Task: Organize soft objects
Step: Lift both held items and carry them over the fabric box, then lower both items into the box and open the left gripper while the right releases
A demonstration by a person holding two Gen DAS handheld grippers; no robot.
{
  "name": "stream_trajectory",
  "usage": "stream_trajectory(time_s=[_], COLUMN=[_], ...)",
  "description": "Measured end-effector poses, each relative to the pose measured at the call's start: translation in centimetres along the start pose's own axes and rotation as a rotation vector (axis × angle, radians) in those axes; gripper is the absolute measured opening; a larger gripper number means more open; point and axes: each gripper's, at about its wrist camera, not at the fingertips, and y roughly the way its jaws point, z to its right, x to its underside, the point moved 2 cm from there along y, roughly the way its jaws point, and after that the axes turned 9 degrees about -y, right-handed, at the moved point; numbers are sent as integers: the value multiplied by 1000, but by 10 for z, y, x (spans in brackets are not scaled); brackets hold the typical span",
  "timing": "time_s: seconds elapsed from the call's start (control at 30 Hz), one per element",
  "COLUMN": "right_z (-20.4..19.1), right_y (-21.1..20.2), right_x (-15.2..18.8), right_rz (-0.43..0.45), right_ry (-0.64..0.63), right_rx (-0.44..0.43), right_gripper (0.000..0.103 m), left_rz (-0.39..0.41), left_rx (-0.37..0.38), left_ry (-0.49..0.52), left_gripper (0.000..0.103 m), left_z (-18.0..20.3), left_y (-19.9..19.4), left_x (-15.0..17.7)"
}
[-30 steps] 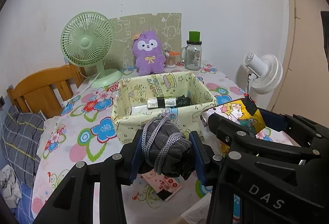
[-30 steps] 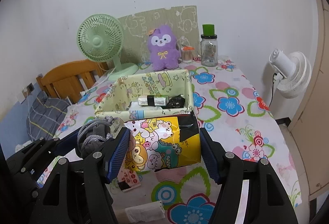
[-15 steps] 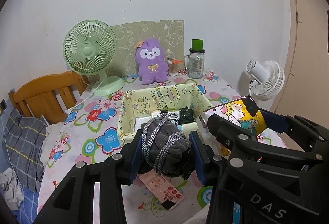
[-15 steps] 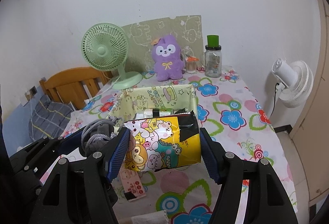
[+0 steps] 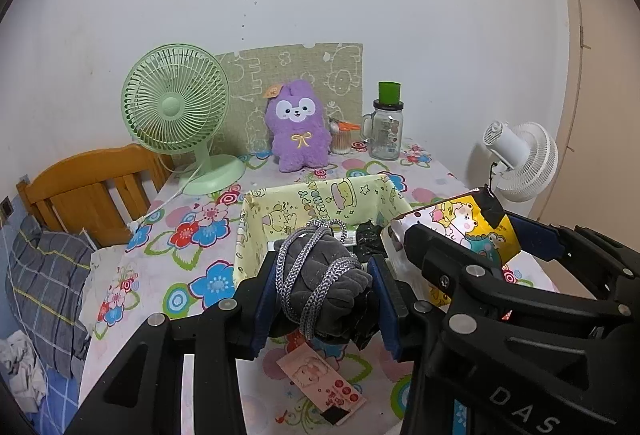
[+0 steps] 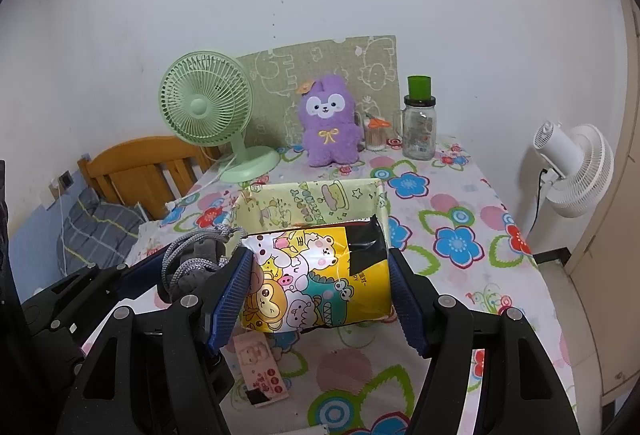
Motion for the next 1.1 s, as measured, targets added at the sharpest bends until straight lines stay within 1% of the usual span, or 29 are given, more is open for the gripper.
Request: stream_trajectory(time_s=[0.2,0.7,1.1], right_z=[0,3,6], right_y=[10,44,69], right_x=[-7,-21,-34], right_rz=[-7,-35,-50], right_ry=[4,4,4], right_rx=[-2,-1,1], right_gripper=[70,70,70], left_rz=[-4,-31,-44], left_rx=[-1,-7,-9], left_ry=[0,-9,-14], left_gripper=[45,45,45], left_z=[-2,-12,-17], left_y=[7,42,63], left_x=[-5,-21,-32])
